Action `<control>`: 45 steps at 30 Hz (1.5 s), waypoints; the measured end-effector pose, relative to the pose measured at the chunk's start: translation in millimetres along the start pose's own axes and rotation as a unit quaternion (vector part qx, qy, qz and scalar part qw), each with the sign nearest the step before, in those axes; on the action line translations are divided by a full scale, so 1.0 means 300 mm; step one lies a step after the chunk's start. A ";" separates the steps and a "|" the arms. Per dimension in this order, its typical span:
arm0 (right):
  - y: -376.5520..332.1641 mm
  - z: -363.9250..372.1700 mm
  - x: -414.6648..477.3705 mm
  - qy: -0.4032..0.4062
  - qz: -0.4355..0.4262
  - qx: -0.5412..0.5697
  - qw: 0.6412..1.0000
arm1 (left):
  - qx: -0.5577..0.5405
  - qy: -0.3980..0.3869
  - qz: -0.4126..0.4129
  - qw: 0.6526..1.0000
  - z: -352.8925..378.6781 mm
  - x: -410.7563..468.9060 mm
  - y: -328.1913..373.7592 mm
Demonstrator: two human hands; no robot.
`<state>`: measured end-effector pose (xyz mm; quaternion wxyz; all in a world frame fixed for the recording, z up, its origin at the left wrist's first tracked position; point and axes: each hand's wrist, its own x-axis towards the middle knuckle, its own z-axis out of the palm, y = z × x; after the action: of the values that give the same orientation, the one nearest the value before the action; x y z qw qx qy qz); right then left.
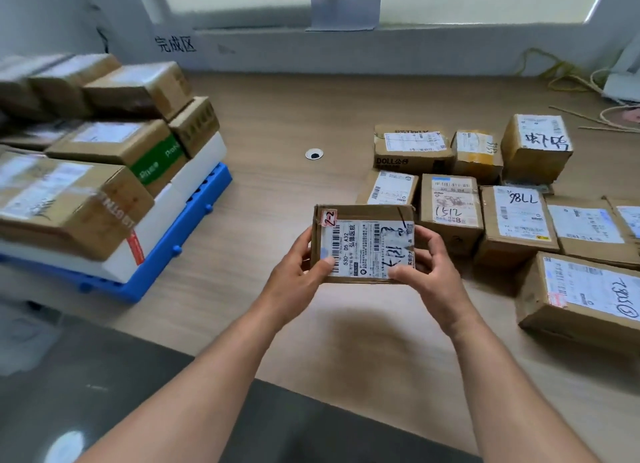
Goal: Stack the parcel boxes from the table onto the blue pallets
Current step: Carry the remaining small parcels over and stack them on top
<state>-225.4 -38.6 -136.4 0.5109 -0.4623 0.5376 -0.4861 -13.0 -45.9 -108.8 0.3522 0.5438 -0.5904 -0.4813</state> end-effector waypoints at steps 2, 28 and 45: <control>-0.043 0.044 0.010 -0.001 -0.012 0.010 1.000 | 0.001 0.000 0.008 1.000 -0.071 -0.006 0.015; -0.549 1.118 -0.046 -0.099 -0.130 -0.037 0.986 | 0.433 0.268 0.112 0.853 -1.302 -0.300 -0.034; -0.562 1.652 0.121 -0.127 -0.118 -0.009 0.985 | 0.470 0.298 0.079 0.827 -1.785 -0.274 -0.192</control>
<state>267.8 -116.5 24.9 0.5101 -0.5851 0.4146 -0.4749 520.5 -61.3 -0.1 0.2496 0.7124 -0.6523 0.0689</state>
